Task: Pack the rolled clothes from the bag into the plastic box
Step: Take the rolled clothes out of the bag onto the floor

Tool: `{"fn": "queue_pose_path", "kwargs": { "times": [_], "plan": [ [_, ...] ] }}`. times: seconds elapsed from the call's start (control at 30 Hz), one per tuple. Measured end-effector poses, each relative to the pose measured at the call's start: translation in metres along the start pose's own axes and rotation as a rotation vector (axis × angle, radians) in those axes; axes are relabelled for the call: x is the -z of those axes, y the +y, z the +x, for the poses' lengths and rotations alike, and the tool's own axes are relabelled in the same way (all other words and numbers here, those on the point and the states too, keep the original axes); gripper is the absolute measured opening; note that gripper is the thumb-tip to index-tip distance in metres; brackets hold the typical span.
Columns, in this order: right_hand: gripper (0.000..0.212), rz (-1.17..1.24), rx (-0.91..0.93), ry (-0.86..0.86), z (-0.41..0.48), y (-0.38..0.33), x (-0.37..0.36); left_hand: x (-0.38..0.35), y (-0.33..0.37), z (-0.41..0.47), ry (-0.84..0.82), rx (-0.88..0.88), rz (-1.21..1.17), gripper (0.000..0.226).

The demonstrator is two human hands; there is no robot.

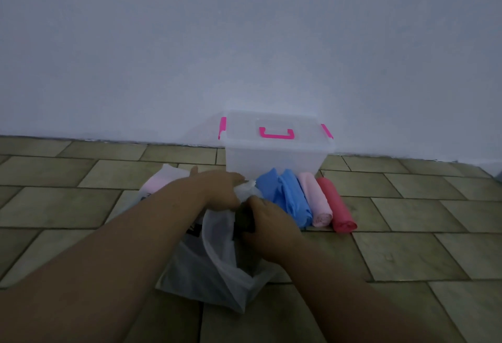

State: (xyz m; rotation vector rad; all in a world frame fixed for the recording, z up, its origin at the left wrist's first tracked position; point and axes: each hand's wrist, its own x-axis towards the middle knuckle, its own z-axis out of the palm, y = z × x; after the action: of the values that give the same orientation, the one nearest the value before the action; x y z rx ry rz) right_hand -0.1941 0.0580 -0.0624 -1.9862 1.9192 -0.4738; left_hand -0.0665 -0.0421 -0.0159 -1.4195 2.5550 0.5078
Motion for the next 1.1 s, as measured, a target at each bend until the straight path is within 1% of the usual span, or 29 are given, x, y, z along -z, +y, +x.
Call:
{"fn": "queue_pose_path", "kwargs": {
  "times": [0.1, 0.17, 0.23, 0.33, 0.47, 0.57, 0.6, 0.63, 0.67, 0.7, 0.77, 0.83, 0.9, 0.93, 1.0, 1.03, 1.07, 1.1],
  "plan": [
    [0.035, -0.018, -0.055, -0.006, 0.011, -0.003, -0.011, -0.007, -0.002, -0.012, 0.018, -0.024, -0.048, 0.08],
    [0.033, -0.029, -0.062, 0.023, 0.015, -0.003, -0.012, -0.016, -0.005, -0.021, 0.051, -0.028, -0.078, 0.083],
    [0.029, 0.024, -0.073, 0.04, 0.009, -0.001, -0.007, -0.026, -0.013, -0.028, 0.066, -0.021, -0.118, 0.081],
    [0.027, 0.2, -0.124, 0.098, -0.019, 0.009, 0.013, -0.038, -0.025, -0.037, 0.039, 0.001, -0.168, 0.083],
    [0.026, 0.567, -0.27, 0.215, -0.08, 0.047, 0.059, -0.046, -0.026, -0.039, 0.065, 0.019, -0.155, 0.085],
    [0.021, 0.886, -0.369, 0.437, -0.119, 0.074, 0.087, -0.047, -0.023, -0.042, 0.072, 0.026, -0.16, 0.081],
    [0.022, 0.898, -0.406, 0.53, -0.127, 0.08, 0.089, -0.048, -0.021, -0.043, 0.083, 0.032, -0.169, 0.08],
    [0.025, 0.817, -0.452, 0.602, -0.132, 0.083, 0.086, -0.048, -0.018, -0.045, 0.103, 0.04, -0.184, 0.08],
    [0.029, 0.678, -0.507, 0.634, -0.134, 0.084, 0.078, -0.049, -0.015, -0.048, 0.129, 0.047, -0.198, 0.08],
    [0.034, 0.518, -0.553, 0.627, -0.134, 0.081, 0.066, -0.05, -0.012, -0.052, 0.162, 0.047, -0.2, 0.081],
    [0.041, 0.259, -0.563, 0.558, -0.133, 0.069, 0.037, -0.052, -0.004, -0.06, 0.224, 0.039, -0.169, 0.088],
    [0.044, 0.106, -0.534, 0.434, -0.132, 0.056, 0.011, -0.056, 0.001, -0.069, 0.242, 0.043, -0.13, 0.1],
    [0.046, -0.009, -0.497, 0.297, -0.128, 0.051, 0.002, -0.063, 0.003, -0.078, 0.218, 0.062, -0.099, 0.108],
    [0.049, -0.071, -0.482, 0.256, -0.125, 0.051, 0.004, -0.066, 0.002, -0.082, 0.206, 0.069, -0.098, 0.109],
    [0.055, -0.188, -0.455, 0.237, -0.115, 0.044, 0.013, -0.071, -0.002, -0.088, 0.196, 0.064, -0.113, 0.107],
    [0.052, -0.189, -0.417, 0.256, -0.108, 0.037, 0.019, -0.073, -0.004, -0.091, 0.199, 0.053, -0.112, 0.106],
    [0.043, -0.132, -0.357, 0.27, -0.101, 0.027, 0.023, -0.074, -0.005, -0.094, 0.207, 0.041, -0.102, 0.105],
    [0.03, -0.037, -0.279, 0.261, -0.092, 0.017, 0.026, -0.075, -0.006, -0.097, 0.215, 0.03, -0.089, 0.104]
  ]
}}
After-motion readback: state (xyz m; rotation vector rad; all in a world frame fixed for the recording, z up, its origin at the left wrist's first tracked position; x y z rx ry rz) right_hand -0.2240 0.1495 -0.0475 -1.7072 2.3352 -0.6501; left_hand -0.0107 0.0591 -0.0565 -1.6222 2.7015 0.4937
